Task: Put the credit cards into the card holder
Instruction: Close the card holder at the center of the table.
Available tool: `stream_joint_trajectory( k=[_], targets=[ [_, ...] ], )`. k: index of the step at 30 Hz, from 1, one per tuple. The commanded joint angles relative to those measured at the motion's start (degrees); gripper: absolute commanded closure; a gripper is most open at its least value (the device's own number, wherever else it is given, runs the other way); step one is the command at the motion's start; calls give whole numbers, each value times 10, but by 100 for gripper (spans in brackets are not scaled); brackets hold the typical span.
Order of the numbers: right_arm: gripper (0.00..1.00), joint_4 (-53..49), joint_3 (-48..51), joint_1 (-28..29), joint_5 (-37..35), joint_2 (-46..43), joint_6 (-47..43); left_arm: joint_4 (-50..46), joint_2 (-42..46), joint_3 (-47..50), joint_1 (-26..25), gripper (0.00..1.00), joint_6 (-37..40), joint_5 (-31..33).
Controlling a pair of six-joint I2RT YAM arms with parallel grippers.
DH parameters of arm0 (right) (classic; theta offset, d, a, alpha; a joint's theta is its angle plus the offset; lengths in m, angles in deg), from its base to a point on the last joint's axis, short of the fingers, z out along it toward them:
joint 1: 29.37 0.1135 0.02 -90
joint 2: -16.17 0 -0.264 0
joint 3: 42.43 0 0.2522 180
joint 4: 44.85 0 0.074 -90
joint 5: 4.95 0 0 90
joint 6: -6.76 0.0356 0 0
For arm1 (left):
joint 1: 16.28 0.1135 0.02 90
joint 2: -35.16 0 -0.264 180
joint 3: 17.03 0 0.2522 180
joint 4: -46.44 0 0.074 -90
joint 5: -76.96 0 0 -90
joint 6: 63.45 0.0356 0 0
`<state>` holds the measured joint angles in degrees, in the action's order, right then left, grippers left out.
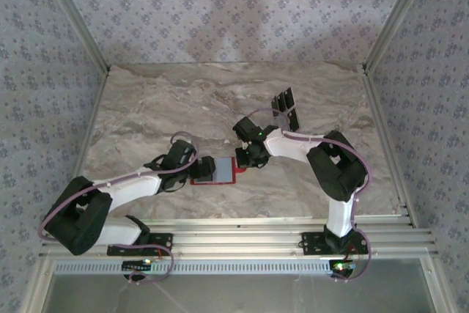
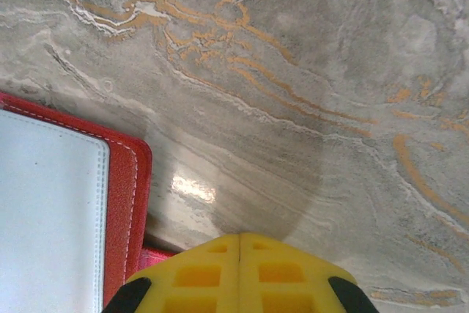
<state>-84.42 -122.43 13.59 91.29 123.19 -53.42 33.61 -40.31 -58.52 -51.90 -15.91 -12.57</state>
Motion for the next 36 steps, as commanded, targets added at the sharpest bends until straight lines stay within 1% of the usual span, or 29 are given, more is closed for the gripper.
stream_joint_trajectory(
  k=[1,8,19,26,31,36],
  targets=[
    [100,58,19,9,46,43,13,75,-28,3,1,0,8,-46],
    [100,64,17,9,59,50,15,62,-12,-20,-10,0,13,-51],
    [100,68,16,9,71,60,16,58,-21,-38,-25,0,8,-51],
    [100,72,14,9,79,69,16,65,12,-38,-35,0,-3,-48],
    [100,75,12,10,80,74,16,89,44,-31,-42,0,-20,-47],
    [100,76,8,8,83,82,16,135,46,-35,-69,0,-36,-42]
  ],
)
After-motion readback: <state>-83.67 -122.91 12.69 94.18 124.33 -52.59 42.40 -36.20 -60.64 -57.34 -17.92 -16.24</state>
